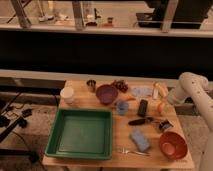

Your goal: Place apple in table surface

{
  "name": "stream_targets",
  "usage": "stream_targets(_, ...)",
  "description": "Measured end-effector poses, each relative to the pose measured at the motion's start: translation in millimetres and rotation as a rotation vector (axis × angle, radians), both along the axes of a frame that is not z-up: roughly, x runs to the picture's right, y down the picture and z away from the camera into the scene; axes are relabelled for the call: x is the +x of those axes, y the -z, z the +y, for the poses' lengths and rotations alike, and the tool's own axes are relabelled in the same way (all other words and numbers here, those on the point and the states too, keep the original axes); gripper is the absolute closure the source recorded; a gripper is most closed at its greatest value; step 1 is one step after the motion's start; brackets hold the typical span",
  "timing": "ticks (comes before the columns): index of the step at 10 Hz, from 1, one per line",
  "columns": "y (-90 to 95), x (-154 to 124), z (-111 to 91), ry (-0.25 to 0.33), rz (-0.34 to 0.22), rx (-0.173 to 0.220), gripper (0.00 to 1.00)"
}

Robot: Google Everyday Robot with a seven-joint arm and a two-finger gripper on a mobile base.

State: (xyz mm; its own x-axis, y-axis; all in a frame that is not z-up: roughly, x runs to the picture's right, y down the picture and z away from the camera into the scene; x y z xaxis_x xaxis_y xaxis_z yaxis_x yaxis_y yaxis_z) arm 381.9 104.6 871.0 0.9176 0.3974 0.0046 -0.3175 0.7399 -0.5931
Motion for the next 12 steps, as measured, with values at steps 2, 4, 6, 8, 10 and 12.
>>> stream_targets(2, 16.2, 8, -16, -0.02, 0.013, 0.05, 0.49)
stream_targets(4, 28.6, 15, -28, -0.04, 0.024, 0.098, 0.63)
stream_targets(6, 47.3, 15, -46, -0.048, 0.027, 0.144, 0.63)
stream_targets(8, 70.2, 16, -61, -0.057, 0.029, 0.198, 0.63)
stream_targets(10, 78.5, 11, -68, -0.054, 0.023, 0.23, 0.63)
stream_targets(12, 77.3, 7, -69, -0.051, 0.02, 0.236, 0.63)
